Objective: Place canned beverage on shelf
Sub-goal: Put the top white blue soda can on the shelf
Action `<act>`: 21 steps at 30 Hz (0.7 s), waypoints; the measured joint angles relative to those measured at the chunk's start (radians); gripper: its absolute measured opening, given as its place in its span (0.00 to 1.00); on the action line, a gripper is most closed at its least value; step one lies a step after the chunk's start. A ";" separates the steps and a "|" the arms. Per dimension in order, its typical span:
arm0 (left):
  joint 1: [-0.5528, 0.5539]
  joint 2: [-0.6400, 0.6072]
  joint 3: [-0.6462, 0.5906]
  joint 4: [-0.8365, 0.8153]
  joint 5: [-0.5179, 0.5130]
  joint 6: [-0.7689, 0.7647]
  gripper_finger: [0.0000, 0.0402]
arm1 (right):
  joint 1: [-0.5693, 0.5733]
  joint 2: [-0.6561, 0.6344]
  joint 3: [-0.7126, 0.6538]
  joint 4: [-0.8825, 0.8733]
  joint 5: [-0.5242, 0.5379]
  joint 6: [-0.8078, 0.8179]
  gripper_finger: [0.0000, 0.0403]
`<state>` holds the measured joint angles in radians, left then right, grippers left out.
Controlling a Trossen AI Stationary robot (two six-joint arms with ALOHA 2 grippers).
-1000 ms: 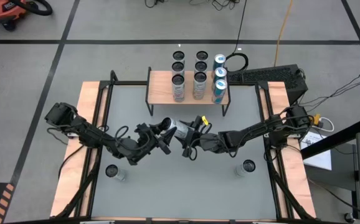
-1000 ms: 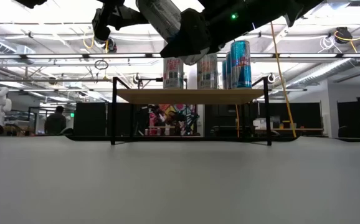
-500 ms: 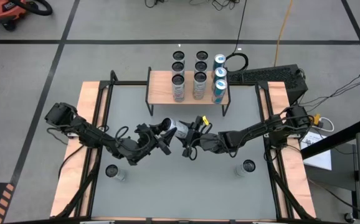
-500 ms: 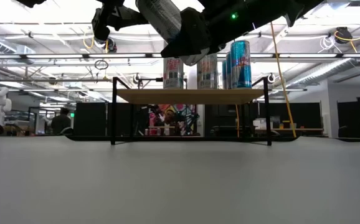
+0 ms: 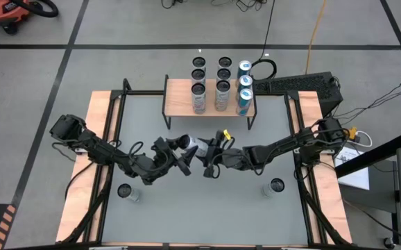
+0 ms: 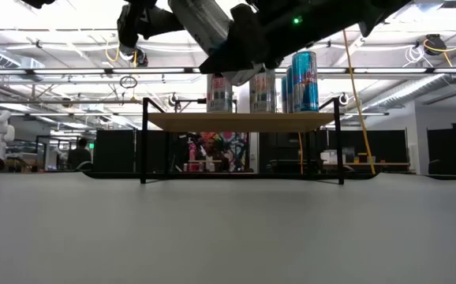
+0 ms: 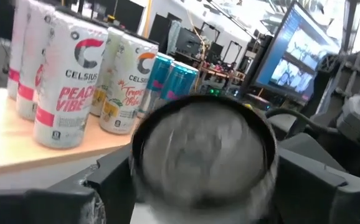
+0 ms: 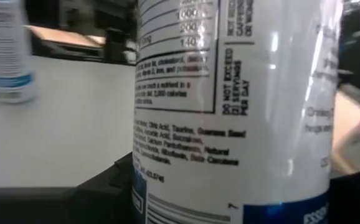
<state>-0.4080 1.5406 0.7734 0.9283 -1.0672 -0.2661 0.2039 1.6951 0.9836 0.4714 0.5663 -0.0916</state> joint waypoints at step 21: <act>-0.088 -0.159 0.000 -0.174 0.095 0.352 0.82 | -0.051 0.002 0.000 0.093 -0.488 0.173 0.53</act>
<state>-0.4959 1.3816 0.7734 0.7541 -0.9718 0.0859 0.1534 1.6966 0.9836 0.5644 0.0779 0.0816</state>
